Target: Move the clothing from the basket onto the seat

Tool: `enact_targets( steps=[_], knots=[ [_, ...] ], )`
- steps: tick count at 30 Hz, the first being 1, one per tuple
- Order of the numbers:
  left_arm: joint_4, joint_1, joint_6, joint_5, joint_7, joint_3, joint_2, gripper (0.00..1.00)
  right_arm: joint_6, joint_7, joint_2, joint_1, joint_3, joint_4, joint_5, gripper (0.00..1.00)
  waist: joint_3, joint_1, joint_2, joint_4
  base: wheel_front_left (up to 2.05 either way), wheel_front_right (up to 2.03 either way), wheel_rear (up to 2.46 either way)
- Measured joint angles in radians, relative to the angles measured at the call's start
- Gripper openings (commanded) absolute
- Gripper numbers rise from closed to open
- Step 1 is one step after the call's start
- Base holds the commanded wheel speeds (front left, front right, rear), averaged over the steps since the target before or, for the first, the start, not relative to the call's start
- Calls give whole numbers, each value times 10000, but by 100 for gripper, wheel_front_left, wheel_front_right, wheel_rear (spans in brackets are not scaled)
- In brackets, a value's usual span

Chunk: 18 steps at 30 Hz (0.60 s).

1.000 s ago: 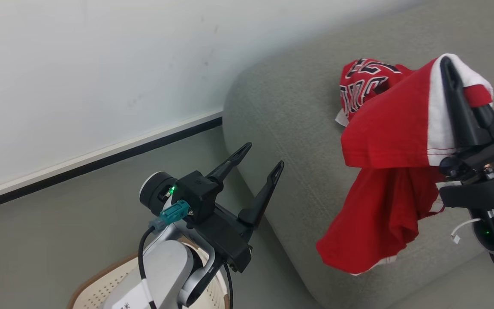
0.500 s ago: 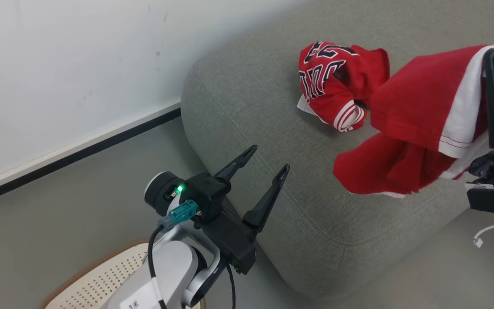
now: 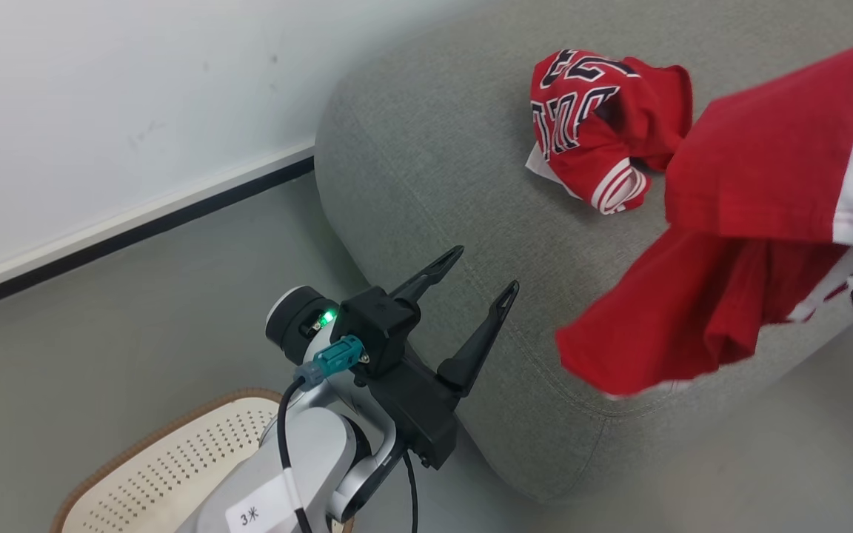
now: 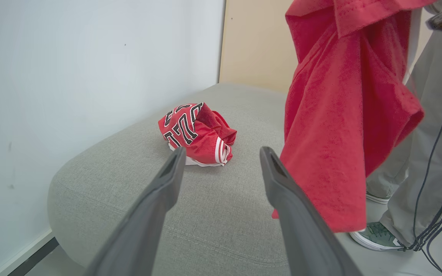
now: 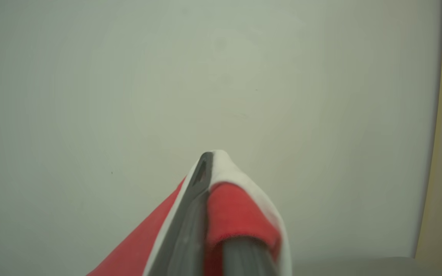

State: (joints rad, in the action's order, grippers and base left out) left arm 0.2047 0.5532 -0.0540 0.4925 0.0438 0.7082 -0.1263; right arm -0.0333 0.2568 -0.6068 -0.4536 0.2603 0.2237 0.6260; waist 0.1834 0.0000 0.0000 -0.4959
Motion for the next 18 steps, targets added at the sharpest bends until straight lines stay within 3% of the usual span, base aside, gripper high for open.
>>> enact_targets(
  steps=[10, 18],
  knots=[
    [-199, 329, 0, -102, -349, 128, -4, 100, 1143, -276, -332, -2484, -98, -2282, 619, 0, 677, 0, 0, 436, 0, 0, 0],
    [-479, 725, 6, -211, -633, 199, 6, 100, 1367, -717, -1277, -4628, -752, -4709, 878, 0, 1491, 1, 1, 893, 0, 0, 0]
  ],
)
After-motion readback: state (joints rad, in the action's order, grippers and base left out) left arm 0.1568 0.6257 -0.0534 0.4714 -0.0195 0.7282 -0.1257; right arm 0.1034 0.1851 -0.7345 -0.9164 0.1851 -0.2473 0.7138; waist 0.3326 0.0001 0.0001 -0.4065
